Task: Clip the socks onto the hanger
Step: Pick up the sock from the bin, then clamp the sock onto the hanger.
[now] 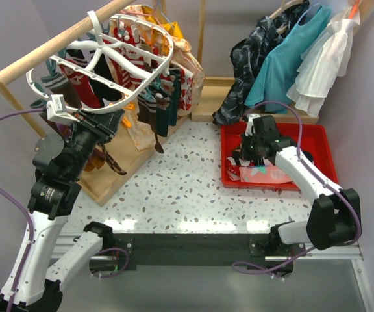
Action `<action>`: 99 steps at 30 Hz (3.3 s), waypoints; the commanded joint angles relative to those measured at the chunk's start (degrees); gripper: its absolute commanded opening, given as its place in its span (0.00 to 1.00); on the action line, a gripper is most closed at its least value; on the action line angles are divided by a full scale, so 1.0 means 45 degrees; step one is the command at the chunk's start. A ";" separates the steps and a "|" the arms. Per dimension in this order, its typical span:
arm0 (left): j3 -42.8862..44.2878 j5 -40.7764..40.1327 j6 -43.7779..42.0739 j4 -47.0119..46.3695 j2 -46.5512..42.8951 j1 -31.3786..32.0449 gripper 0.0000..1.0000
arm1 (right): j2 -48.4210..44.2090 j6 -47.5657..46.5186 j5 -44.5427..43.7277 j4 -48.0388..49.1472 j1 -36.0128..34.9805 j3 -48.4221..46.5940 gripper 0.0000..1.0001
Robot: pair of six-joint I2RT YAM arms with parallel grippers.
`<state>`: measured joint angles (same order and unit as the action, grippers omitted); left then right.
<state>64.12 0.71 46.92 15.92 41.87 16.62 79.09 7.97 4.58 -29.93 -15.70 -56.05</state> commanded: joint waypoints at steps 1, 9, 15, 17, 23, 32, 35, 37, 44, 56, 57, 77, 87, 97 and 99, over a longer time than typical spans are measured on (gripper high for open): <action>0.0049 0.0213 0.0004 -0.0843 0.0013 -0.0080 0.15 | -0.0915 0.0591 0.0408 -0.0222 -0.0045 -0.0961 0.00; 0.0010 0.0291 -0.0035 -0.0785 0.0052 -0.0061 0.13 | -0.0604 0.1238 0.0059 -0.0105 -0.1097 0.0814 0.19; -0.0010 0.0330 -0.0133 -0.0745 0.0091 -0.0081 0.13 | -0.0330 0.0282 -0.1037 -0.0925 -0.1587 0.0037 0.30; 0.0010 0.0389 -0.0172 -0.0765 0.0110 -0.0061 0.13 | -0.0213 -0.0245 -0.1680 -0.1217 -0.1918 -0.0238 0.36; 0.0029 0.0467 -0.0211 -0.0765 0.0149 -0.0061 0.13 | 0.0217 -0.1398 -0.2346 -0.1376 -0.2370 -0.0708 0.39; 0.0068 0.0564 -0.0211 -0.0745 0.0247 -0.0061 0.13 | 0.0491 -0.2297 -0.1741 -0.1415 -0.2408 -0.0923 0.38; 0.0068 0.0545 -0.0230 -0.0707 0.0227 -0.0061 0.13 | 0.0530 -0.2434 -0.1584 -0.1376 -0.2428 -0.0767 0.38; 0.0068 0.0545 -0.0230 -0.0726 0.0227 -0.0061 0.13 | 0.0511 -0.2571 -0.1312 -0.1395 -0.2448 -0.0728 0.38; 0.0068 0.0526 -0.0230 -0.0687 0.0208 -0.0061 0.13 | 0.0823 -0.2610 -0.1623 -0.1161 -0.2487 -0.0552 0.36; 0.0088 0.0467 -0.0308 -0.0609 0.0150 -0.0080 0.13 | 0.1194 -0.2513 -0.2540 -0.0555 -0.2467 -0.0278 0.23; 0.0088 0.0467 -0.0309 -0.0589 0.0169 -0.0061 0.13 | 0.1233 -0.2513 -0.2599 -0.0517 -0.2487 -0.0259 0.22; 0.0244 0.0682 -0.0562 -0.0628 0.0169 -0.0061 0.13 | -0.1735 0.1506 -0.1232 -0.1102 -0.3091 -0.3245 0.00; 0.0244 0.1053 -0.0582 -0.0804 0.0325 -0.0061 0.12 | -0.1814 0.5375 -0.1720 0.0945 -0.6234 -0.4653 0.00; 0.0224 0.1326 -0.0816 -0.0941 0.0286 -0.0061 0.11 | -0.0057 0.7662 -0.3185 0.3542 -0.9283 -0.6312 0.00; 0.0185 0.1346 -0.0836 -0.0980 0.0286 -0.0080 0.11 | 0.0100 0.8014 -0.3380 0.3916 -0.9555 -0.6411 0.00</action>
<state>64.12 3.84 45.25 14.41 42.50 16.51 78.98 38.74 -6.83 -19.90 -56.62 -81.76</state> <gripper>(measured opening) 0.256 0.015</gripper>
